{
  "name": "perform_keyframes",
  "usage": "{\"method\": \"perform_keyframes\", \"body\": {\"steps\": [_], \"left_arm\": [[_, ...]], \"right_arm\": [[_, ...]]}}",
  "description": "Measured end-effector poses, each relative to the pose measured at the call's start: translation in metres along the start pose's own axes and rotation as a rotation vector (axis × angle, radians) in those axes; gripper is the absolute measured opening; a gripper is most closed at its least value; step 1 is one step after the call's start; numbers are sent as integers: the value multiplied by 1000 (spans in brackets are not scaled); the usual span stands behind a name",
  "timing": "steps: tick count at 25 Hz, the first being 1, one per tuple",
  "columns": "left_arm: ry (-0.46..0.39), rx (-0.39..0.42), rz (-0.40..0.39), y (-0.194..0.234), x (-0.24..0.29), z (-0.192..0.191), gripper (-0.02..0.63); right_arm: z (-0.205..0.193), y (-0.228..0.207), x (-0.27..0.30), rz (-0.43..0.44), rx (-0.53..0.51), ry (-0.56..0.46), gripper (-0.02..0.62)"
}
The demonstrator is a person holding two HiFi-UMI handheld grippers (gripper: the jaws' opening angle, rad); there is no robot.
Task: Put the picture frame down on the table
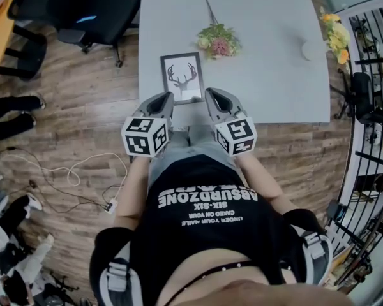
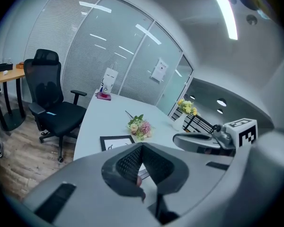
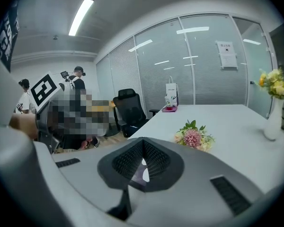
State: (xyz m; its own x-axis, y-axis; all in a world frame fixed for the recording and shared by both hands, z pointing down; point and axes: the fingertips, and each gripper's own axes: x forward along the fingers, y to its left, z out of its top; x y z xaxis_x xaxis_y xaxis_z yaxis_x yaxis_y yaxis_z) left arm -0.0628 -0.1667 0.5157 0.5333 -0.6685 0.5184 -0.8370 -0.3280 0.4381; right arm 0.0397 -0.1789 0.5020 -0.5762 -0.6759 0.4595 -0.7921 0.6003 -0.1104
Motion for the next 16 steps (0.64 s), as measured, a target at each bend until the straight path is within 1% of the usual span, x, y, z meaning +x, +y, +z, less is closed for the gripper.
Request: {"method": "perform_keyframes", "body": {"steps": [7, 12, 16], "left_arm": [[11, 20, 12, -1, -1, -6, 15], [16, -9, -1, -1, -2, -8, 15], [17, -27, 4, 2, -4, -10, 15]], "right_arm": [[-5, 4, -3, 6, 0, 10, 15], [-13, 7, -5, 8, 0, 25, 15], [-21, 11, -4, 16, -6, 43, 15]]}}
